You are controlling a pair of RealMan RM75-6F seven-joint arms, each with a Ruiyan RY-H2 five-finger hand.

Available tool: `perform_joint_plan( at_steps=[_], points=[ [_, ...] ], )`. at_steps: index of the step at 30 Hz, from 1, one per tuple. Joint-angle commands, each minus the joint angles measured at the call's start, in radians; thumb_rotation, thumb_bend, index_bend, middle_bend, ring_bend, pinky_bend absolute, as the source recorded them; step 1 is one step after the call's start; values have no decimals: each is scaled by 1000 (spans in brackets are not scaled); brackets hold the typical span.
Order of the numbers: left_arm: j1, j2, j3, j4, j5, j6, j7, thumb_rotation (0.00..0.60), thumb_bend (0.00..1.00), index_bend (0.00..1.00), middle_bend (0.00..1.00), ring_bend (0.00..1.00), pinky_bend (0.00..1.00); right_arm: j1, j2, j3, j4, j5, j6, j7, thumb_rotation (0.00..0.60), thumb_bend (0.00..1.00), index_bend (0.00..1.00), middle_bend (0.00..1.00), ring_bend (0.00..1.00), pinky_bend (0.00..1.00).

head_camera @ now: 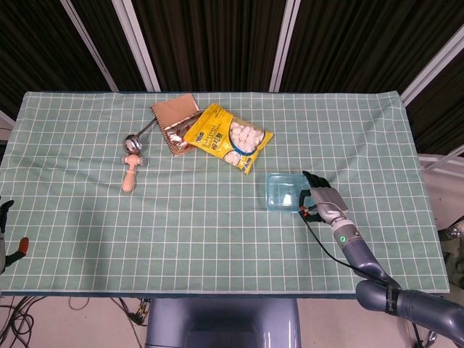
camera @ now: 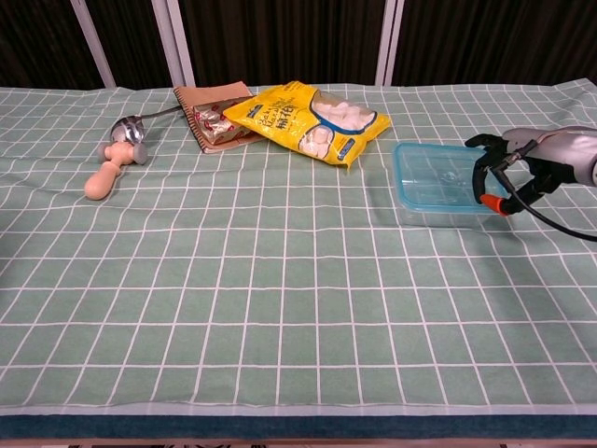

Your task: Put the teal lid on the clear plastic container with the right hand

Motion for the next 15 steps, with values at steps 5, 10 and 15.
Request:
perform_joint_plan(
  at_steps=[5, 10, 15],
  points=[
    [0, -1, 1, -1, -1, -1, 2, 600, 347, 133, 0, 0, 0, -11, -19, 4, 32, -38, 1, 47, 600, 534, 589, 0, 0, 0],
    [0, -1, 0, -1, -1, 0, 3, 600, 348, 133, 0, 0, 0, -15, -31, 5, 56, -65, 4, 71, 600, 534, 589, 0, 0, 0],
    [0, 0, 1, -1, -1, -1, 3, 600, 347, 133, 0, 0, 0, -24, -47, 3, 77, -99, 18, 95, 600, 533, 589, 0, 0, 0]
  ],
)
